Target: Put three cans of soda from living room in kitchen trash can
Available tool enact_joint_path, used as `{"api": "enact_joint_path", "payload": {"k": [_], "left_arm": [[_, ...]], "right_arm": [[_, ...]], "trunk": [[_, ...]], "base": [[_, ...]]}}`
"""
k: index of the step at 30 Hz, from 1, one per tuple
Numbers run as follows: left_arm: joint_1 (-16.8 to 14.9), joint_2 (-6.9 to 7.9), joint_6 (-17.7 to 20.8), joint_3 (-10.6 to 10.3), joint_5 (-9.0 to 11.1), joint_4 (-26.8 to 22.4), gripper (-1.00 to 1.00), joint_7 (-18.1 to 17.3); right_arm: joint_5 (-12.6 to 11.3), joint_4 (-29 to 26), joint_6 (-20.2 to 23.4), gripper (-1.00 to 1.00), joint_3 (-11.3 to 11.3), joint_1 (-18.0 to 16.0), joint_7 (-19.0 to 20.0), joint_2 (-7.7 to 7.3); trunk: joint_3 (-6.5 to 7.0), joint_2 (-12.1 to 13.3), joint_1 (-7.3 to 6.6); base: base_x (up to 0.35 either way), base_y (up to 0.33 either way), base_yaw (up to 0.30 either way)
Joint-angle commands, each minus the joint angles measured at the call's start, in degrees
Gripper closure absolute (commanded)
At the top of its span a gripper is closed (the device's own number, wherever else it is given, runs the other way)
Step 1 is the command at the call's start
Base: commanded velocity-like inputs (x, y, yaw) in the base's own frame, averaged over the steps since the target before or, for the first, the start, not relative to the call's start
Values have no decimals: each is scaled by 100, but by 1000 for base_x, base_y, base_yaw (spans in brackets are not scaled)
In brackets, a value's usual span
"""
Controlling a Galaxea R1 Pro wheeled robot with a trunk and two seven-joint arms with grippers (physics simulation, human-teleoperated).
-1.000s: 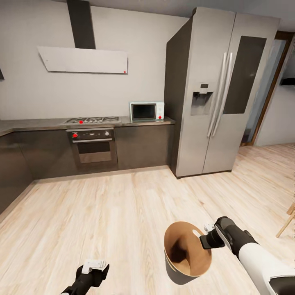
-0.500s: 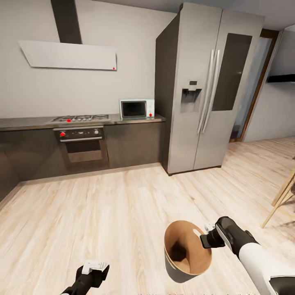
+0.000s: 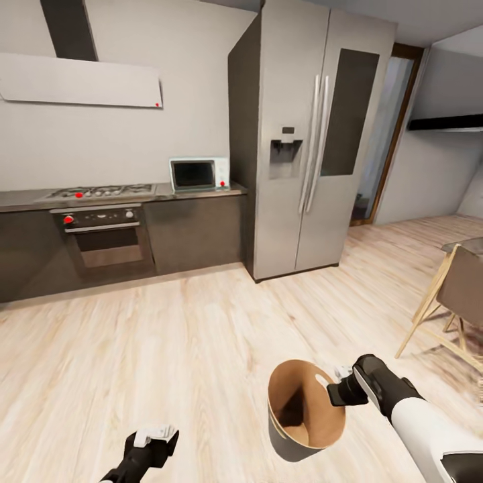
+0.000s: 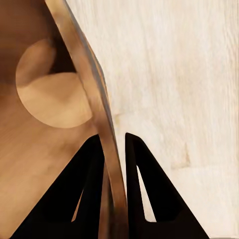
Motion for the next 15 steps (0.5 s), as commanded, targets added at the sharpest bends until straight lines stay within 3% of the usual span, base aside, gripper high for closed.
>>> {"api": "enact_joint_path", "payload": {"k": [1, 7, 15], "left_arm": [[0, 0, -15, -2, -2, 1, -100, 67], [0, 0, -33, -15, 2, 3, -100, 387], [0, 0, -36, -17, 1, 3, -100, 425]], "right_arm": [[-47, -2, 8, 100, -12, -4, 18, -1], [-47, -2, 5, 100, -12, -5, 18, -2], [-47, -2, 1, 100, -12, -4, 18, -6]], "trunk": [[-7, -1, 0], [-53, -1, 0], [-113, -1, 0]], "base": [[0, -248, -145], [0, -275, -145], [0, -291, -145]]}}
